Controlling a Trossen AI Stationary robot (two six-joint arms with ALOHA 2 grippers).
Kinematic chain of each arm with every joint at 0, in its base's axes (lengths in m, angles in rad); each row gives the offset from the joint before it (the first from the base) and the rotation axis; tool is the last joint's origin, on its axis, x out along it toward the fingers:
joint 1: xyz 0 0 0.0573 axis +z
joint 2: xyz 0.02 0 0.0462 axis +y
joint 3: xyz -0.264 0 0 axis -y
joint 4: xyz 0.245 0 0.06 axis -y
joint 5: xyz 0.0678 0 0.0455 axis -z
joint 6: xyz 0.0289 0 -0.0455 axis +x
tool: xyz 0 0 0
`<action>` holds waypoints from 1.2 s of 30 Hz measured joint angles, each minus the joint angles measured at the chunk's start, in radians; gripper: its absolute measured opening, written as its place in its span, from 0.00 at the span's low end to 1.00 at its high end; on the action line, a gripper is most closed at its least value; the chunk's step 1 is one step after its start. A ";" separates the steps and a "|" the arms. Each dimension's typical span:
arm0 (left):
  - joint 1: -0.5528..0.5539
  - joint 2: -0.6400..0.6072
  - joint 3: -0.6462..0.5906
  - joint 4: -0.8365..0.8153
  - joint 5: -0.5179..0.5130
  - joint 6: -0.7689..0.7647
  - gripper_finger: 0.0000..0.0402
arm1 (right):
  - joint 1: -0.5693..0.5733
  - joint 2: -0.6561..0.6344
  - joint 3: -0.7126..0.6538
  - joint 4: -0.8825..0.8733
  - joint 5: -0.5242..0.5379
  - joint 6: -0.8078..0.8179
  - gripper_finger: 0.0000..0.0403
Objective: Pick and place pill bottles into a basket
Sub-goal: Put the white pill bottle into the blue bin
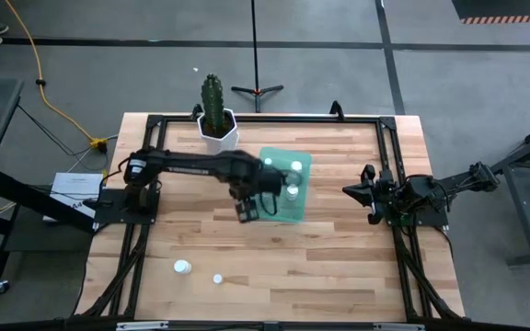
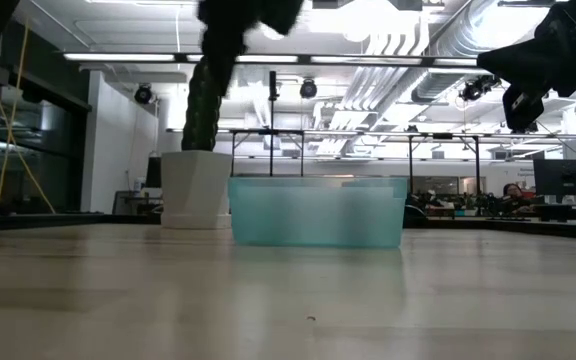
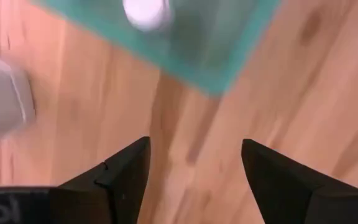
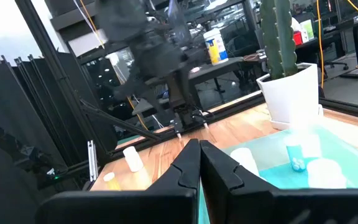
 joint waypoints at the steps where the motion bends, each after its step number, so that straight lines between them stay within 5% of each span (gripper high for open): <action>1: -0.020 0.000 0.001 -0.016 0.001 -0.013 0.70 | 0.000 0.000 0.000 0.000 0.000 0.000 0.00; 12: -0.243 -0.197 -0.272 -0.009 0.175 -0.253 0.70 | 0.000 0.002 0.000 -0.019 0.001 0.000 0.00; 19: -0.383 -0.322 -0.543 0.048 0.369 -0.479 0.71 | 0.000 0.002 0.000 -0.023 0.004 0.000 0.00; 24: -0.478 -0.325 -0.625 0.057 0.507 -0.583 0.72 | 0.000 0.001 0.000 -0.024 0.004 0.000 0.00; 36: -0.543 -0.280 -0.636 0.235 0.390 -0.716 0.84 | 0.000 0.002 0.000 -0.030 0.004 0.000 0.00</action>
